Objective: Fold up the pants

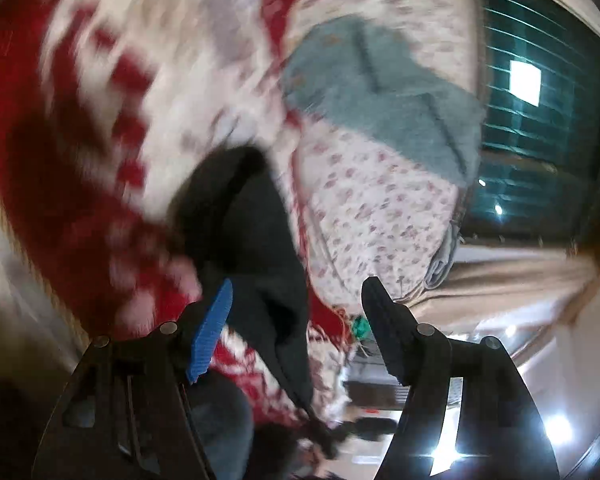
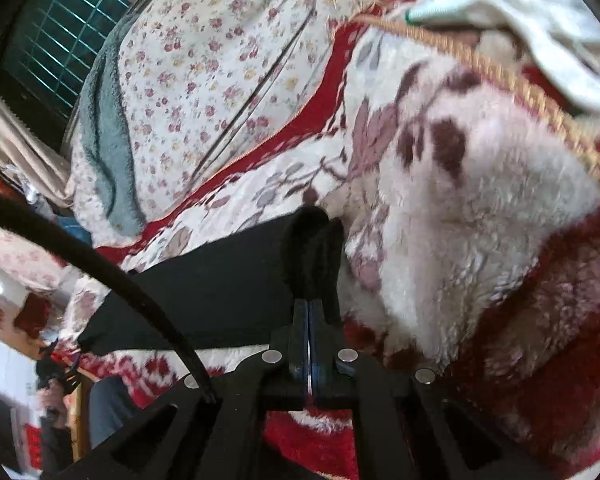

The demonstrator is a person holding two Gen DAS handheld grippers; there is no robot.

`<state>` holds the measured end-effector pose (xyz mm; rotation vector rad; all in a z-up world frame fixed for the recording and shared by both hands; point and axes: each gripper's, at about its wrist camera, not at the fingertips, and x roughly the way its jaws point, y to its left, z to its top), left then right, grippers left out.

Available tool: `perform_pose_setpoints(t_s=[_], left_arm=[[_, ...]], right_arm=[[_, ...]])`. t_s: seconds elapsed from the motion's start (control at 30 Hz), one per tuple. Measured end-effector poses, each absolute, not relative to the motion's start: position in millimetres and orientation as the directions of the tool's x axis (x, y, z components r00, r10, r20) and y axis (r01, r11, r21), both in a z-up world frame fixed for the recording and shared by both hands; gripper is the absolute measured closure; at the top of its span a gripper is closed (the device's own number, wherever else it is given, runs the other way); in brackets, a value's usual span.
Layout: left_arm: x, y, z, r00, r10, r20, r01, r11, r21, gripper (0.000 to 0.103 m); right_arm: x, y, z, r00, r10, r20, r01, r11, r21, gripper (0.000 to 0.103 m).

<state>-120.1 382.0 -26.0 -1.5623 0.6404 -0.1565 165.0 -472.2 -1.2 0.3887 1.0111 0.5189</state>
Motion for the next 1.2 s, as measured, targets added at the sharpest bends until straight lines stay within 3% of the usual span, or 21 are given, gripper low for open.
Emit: perform_pose_setpoints(t_s=[0.17,0.33,0.37,0.4,0.43,0.53,0.63,0.67,0.8,0.93,1.07,1.2], left_arm=[[-86,362,-31,0.796,-0.553,-0.245,-0.296,-0.003,-0.955,0.036],[-58,358,-54,0.787,-0.537,-0.304,-0.397,-0.065,-0.915,0.038],[-58,356,-51,0.787,-0.527,-0.321,-0.401,-0.041,-0.915,0.049],[-59,354,-44,0.776,-0.506,-0.377,-0.414,0.043,-0.909,0.081],[-60,351,-36,0.761,-0.486,-0.429,-0.426,0.124,-0.896,0.089],[-60,332,-2,0.715,-0.400,-0.573,-0.395,0.445,-0.804,0.093],[-54,298,37,0.694,-0.148,-0.704,-0.319,0.814,-0.486,0.093],[-53,284,46,0.702,-0.077,-0.708,-0.275,0.887,-0.370,0.093],[-53,258,36,0.720,0.077,-0.689,-0.221,0.968,-0.122,0.093],[-54,273,-4,0.694,0.091,-0.714,-0.260,0.957,-0.130,0.092],[-58,280,-12,0.699,0.039,-0.714,-0.286,0.931,-0.229,0.092],[-58,284,-9,0.703,-0.035,-0.711,-0.306,0.887,-0.345,0.092]], right_arm=[[153,-448,29,0.475,0.595,-0.648,-0.310,0.803,0.510,0.103],[139,-404,49,0.446,0.642,-0.624,-0.426,0.765,0.482,0.103],[137,-398,50,0.445,0.638,-0.628,-0.435,0.768,0.471,0.103],[136,-393,51,0.446,0.630,-0.635,-0.441,0.772,0.457,0.103],[135,-391,52,0.444,0.626,-0.641,-0.443,0.775,0.450,0.103],[135,-394,54,0.449,0.612,-0.651,-0.434,0.786,0.441,0.102],[137,-402,51,0.458,0.593,-0.662,-0.409,0.802,0.436,0.102],[138,-406,50,0.459,0.593,-0.662,-0.396,0.803,0.445,0.102],[136,-421,43,0.480,0.588,-0.651,-0.340,0.809,0.479,0.101],[140,-440,32,0.482,0.569,-0.666,-0.244,0.818,0.522,0.100],[145,-469,26,0.498,0.572,-0.652,-0.110,0.787,0.606,0.074],[153,-463,31,0.503,0.516,-0.693,-0.119,0.836,0.536,0.073]])
